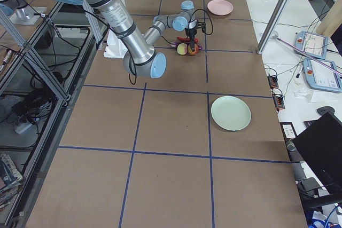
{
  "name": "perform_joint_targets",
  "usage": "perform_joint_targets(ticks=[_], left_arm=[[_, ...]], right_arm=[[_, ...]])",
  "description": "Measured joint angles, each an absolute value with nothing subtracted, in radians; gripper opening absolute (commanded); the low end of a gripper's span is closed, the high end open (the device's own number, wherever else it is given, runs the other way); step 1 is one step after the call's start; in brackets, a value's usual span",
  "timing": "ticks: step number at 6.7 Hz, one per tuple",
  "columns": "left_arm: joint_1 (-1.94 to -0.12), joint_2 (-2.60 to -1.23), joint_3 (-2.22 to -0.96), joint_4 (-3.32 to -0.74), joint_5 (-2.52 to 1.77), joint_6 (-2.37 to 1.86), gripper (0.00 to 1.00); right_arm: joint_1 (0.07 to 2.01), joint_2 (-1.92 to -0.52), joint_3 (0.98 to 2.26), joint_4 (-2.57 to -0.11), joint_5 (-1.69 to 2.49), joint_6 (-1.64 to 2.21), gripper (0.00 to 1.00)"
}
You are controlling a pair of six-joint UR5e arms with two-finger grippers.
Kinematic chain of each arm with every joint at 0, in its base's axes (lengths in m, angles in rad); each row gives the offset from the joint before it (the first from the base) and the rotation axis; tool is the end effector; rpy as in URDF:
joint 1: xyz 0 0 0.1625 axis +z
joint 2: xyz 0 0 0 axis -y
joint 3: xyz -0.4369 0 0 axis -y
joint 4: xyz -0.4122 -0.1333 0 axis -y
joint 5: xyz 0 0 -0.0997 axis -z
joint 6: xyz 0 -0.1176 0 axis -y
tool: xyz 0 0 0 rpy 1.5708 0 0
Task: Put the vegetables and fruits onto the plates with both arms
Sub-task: 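Close the right gripper on the pomegranate and lift it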
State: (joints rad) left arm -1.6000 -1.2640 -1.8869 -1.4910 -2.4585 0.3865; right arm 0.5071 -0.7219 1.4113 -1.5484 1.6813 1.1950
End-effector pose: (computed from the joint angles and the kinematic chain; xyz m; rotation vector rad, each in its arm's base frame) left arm -0.0530 -0.3731 0.6562 0.1192 0.8854 0.3020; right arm -0.6390 -0.4926 0.2124 0.2082 -0.6883 0.0863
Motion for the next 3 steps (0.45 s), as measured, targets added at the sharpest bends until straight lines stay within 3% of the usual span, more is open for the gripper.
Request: perform_joint_targets(ticks=[1,3], left_arm=[[-1.600,-1.264,-1.887,-1.491,-2.459,0.387,1.00],[-1.600,-1.264,-1.888,-1.491,-2.459,0.387,1.00]], right_arm=[[0.507,-0.720,1.407,-1.547,1.679,1.199,0.04],[0.509,-0.721,1.411,-1.531,1.679,1.208,0.02]])
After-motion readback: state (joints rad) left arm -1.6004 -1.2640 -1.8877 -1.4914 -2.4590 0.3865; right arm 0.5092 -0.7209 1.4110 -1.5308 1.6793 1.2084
